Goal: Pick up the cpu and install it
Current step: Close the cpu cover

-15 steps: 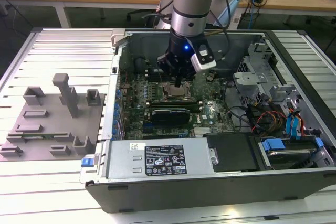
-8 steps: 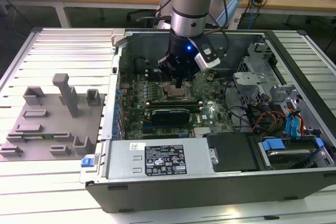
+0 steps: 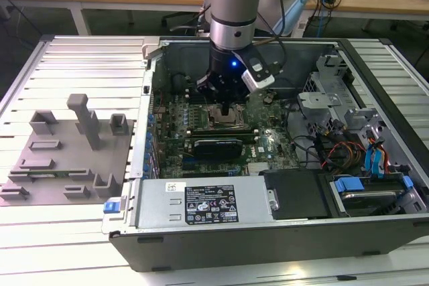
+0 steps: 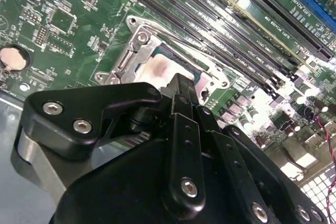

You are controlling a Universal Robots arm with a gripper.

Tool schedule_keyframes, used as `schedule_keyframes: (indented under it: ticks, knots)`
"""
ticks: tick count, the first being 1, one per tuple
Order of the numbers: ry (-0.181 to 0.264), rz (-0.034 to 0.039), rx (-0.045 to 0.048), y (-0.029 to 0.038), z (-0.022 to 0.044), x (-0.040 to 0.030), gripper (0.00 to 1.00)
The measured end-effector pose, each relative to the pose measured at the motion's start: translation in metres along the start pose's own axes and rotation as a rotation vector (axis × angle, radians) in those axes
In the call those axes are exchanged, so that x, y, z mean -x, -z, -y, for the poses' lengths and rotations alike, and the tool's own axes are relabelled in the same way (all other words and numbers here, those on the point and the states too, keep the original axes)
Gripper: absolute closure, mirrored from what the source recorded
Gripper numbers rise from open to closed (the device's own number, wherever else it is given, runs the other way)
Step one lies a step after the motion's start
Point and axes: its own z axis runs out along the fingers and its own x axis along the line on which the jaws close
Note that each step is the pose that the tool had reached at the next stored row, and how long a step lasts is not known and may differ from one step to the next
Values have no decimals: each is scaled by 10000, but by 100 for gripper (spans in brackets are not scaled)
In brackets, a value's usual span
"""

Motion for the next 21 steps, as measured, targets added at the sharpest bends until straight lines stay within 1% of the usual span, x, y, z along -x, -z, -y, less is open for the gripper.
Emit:
schedule_keyframes:
  ticks: [2,5,9,13,15,17,21]
  knots:
    - [-1,11,0,-7,-2,-14,89]
    - [-5,50,-3,-16,-5,-42,89]
    - [-5,52,-2,-17,-6,-42,89]
    - [-106,50,16,-31,-11,-69,89]
    - [-255,45,21,-57,-21,-115,89]
    - [-304,43,22,-72,-24,-131,89]
    - [-366,41,21,-124,-41,-171,89]
